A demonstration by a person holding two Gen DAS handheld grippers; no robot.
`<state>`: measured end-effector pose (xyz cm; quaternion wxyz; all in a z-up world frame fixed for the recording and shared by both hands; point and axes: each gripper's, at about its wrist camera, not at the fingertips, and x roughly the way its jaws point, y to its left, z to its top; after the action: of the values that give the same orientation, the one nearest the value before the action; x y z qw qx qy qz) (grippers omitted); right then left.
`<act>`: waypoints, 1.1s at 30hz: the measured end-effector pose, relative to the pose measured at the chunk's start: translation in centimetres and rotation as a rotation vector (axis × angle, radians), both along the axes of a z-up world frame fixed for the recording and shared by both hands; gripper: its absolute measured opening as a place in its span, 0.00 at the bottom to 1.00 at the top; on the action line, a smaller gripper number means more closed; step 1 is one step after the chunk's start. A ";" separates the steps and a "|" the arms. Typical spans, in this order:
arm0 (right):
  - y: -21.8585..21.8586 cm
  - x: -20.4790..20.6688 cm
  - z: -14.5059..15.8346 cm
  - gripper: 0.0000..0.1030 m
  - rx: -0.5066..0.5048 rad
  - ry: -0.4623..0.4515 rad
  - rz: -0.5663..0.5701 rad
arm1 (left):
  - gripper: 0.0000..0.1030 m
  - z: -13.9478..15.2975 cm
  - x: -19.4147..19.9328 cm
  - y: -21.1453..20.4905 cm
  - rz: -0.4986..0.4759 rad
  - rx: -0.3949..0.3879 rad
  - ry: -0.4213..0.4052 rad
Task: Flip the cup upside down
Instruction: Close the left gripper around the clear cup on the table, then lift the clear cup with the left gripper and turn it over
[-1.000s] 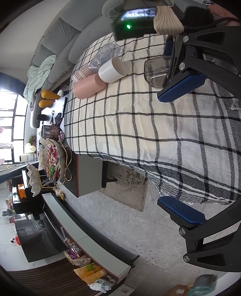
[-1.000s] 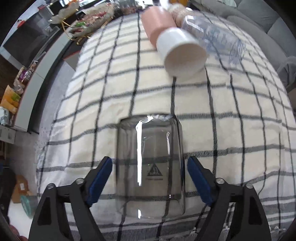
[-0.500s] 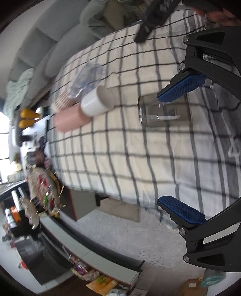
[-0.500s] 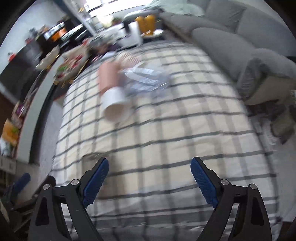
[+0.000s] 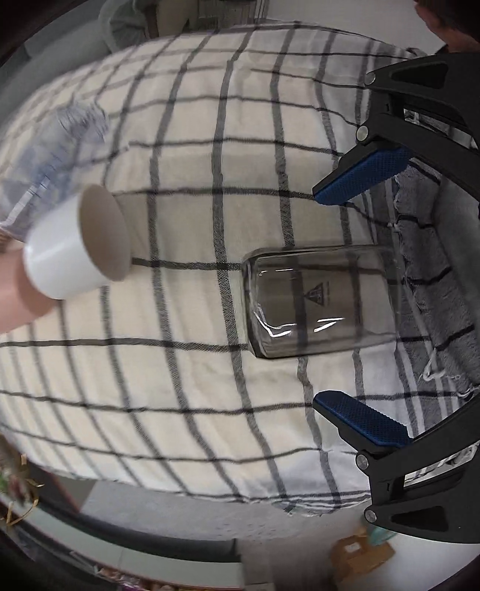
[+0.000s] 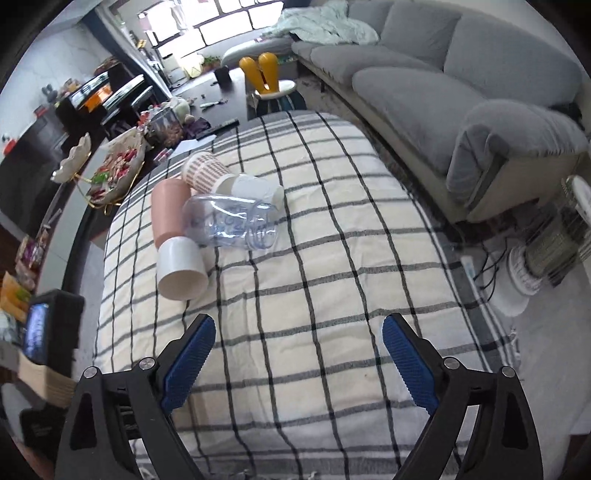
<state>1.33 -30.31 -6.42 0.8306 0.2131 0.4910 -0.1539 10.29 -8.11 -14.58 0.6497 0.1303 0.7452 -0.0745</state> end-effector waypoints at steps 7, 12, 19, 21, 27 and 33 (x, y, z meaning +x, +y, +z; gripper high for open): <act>-1.5 1.8 -2.5 0.90 0.081 0.028 -0.001 | 0.96 -2.3 1.4 -2.0 -0.046 0.097 0.087; -2.0 2.9 -4.3 0.90 0.131 0.045 0.002 | 0.83 -3.8 2.1 -2.6 -0.056 0.133 0.146; -2.0 4.0 -5.8 0.90 0.178 0.057 0.009 | 0.69 -5.5 2.7 -2.7 -0.059 0.172 0.197; -2.0 4.1 -6.2 0.90 0.191 0.065 0.008 | 0.69 -5.4 3.2 -3.2 -0.072 0.178 0.197; -2.3 3.9 -6.2 0.90 0.191 0.064 -0.002 | 0.68 -5.7 3.8 -4.7 -0.078 0.146 0.185; -2.6 3.3 -5.5 0.90 0.180 0.050 -0.009 | 0.67 -2.1 1.9 -5.2 -0.129 0.086 0.044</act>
<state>4.67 -32.91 -11.90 0.7948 0.2851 0.5225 -0.1183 12.21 -13.27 -16.72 0.6209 0.2040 0.7519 -0.0870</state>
